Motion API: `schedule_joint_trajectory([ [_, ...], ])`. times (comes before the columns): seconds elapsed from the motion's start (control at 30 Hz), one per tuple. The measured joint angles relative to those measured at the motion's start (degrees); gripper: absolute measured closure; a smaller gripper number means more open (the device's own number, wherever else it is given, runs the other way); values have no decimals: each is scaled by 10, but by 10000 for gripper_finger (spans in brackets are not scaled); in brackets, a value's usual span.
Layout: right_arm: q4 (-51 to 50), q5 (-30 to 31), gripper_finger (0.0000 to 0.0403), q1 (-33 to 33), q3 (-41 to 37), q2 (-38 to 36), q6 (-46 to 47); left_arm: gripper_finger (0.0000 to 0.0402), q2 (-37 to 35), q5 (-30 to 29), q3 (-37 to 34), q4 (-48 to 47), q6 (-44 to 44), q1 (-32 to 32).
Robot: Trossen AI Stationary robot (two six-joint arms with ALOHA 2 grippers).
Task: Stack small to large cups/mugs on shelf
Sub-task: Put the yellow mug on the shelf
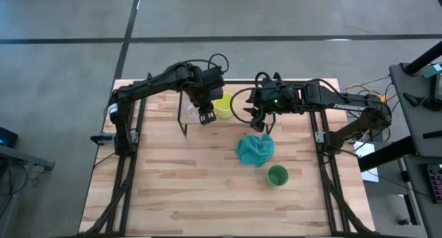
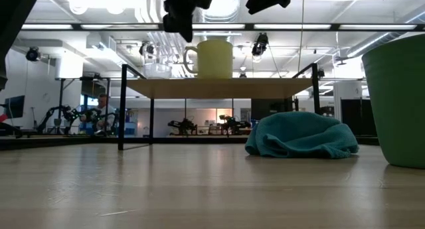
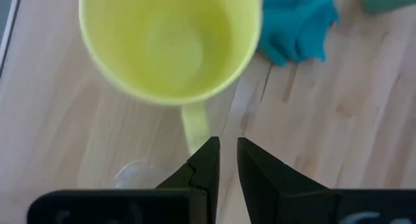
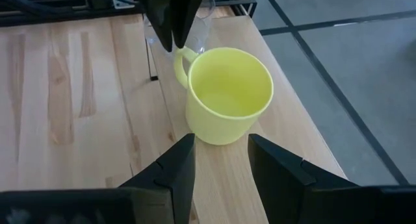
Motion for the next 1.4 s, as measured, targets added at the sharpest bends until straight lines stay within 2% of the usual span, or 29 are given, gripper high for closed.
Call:
schedule_joint_trajectory([
  [0.23,0,0,266,0,0,0,3,362,-5,7,11,18,1,-6],
  [0.57,0,0,266,0,0,0,15,362,-4,-98,8,17,0,-6],
  [0.83,0,0,266,0,0,0,15,362,-1,-107,-22,16,-14,-6],
  [1.4,-1,0,266,0,0,0,15,362,-1,-92,-22,16,-16,-10],
])
